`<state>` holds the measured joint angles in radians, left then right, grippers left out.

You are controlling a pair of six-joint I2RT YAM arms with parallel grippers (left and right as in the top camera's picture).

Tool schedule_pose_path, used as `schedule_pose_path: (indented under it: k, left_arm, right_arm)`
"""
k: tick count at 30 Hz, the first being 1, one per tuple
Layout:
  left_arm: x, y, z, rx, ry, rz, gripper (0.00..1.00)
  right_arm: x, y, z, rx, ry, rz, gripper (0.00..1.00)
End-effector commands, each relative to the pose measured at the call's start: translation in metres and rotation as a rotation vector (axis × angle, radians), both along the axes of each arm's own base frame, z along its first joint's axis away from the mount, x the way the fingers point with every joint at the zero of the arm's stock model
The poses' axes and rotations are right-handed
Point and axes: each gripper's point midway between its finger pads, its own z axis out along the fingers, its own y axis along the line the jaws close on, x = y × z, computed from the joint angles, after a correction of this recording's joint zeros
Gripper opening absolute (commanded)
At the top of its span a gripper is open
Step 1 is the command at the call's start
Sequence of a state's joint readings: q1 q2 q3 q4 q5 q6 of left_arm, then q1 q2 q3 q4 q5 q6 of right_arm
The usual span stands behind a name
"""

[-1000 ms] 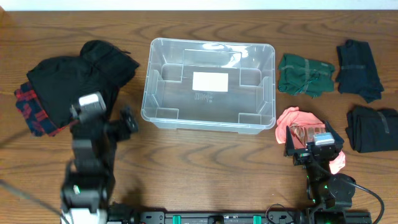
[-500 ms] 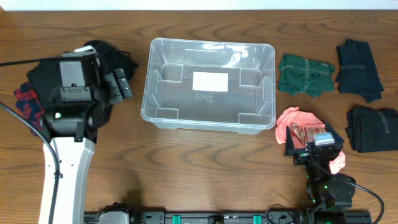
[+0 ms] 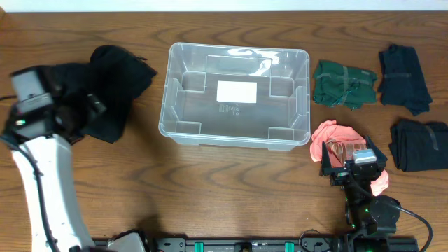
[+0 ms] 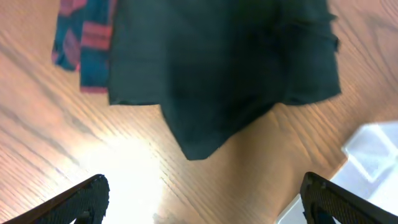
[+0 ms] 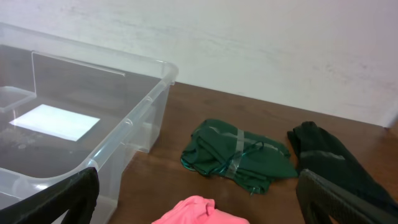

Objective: Pack container
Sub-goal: 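Lower the left gripper and grasp the black garment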

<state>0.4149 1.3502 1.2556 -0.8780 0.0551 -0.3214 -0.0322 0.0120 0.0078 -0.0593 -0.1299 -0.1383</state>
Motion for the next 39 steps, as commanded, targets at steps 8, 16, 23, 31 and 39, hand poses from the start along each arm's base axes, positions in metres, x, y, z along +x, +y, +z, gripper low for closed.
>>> schedule_pose_path:
  k: [8,16,23,31,39]
  left_arm:
    - [-0.001,0.048,-0.03,-0.304,-0.083,0.119,0.98]
    - [-0.004,0.082,-0.058,-0.41,-0.119,0.182,0.98]
    - [0.004,0.099,-0.094,-0.455,-0.103,0.201,0.98]
    - [0.013,0.108,-0.129,-0.478,-0.08,0.207,0.98]
    - [0.042,0.099,-0.141,-0.503,-0.132,0.132,0.98]
  right_arm:
    - [0.0,0.001,-0.001,0.01,0.002,0.0,0.99]
    - [0.0,0.001,-0.001,0.01,0.002,0.0,0.99]
    - [0.0,0.001,-0.001,0.01,0.002,0.0,0.99]
    - [0.0,0.001,-0.001,0.01,0.002,0.0,0.99]
    - [0.0,0.001,-0.001,0.01,0.002,0.0,0.99]
